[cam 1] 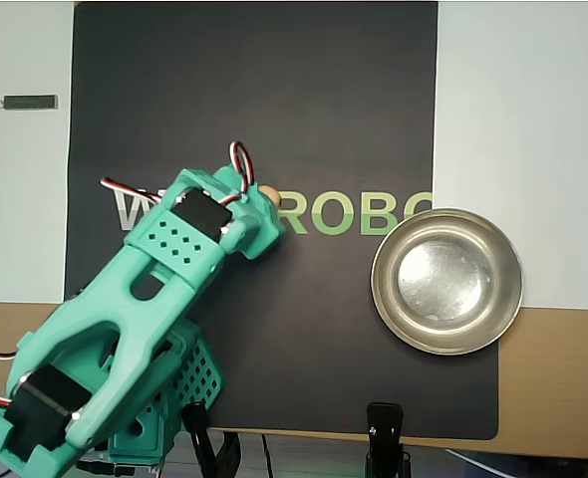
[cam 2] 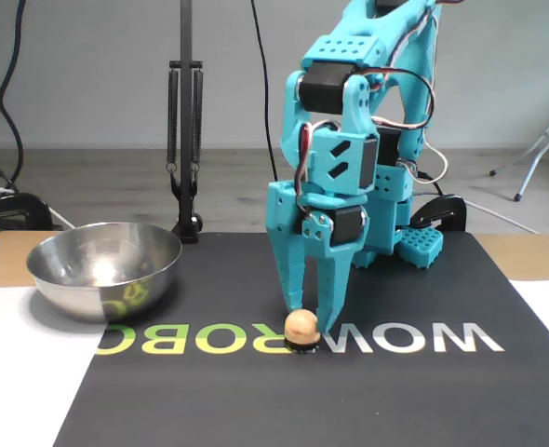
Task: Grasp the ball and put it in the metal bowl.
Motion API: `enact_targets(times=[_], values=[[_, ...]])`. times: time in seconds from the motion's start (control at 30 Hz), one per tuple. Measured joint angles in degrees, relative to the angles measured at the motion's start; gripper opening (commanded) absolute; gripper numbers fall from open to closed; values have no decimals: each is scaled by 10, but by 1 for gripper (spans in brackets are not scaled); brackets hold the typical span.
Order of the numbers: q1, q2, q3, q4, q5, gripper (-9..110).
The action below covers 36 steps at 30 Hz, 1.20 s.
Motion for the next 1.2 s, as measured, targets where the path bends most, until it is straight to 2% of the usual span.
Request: enact_targets(times=[1.2], values=[[6,-3,0,0,0,52]])
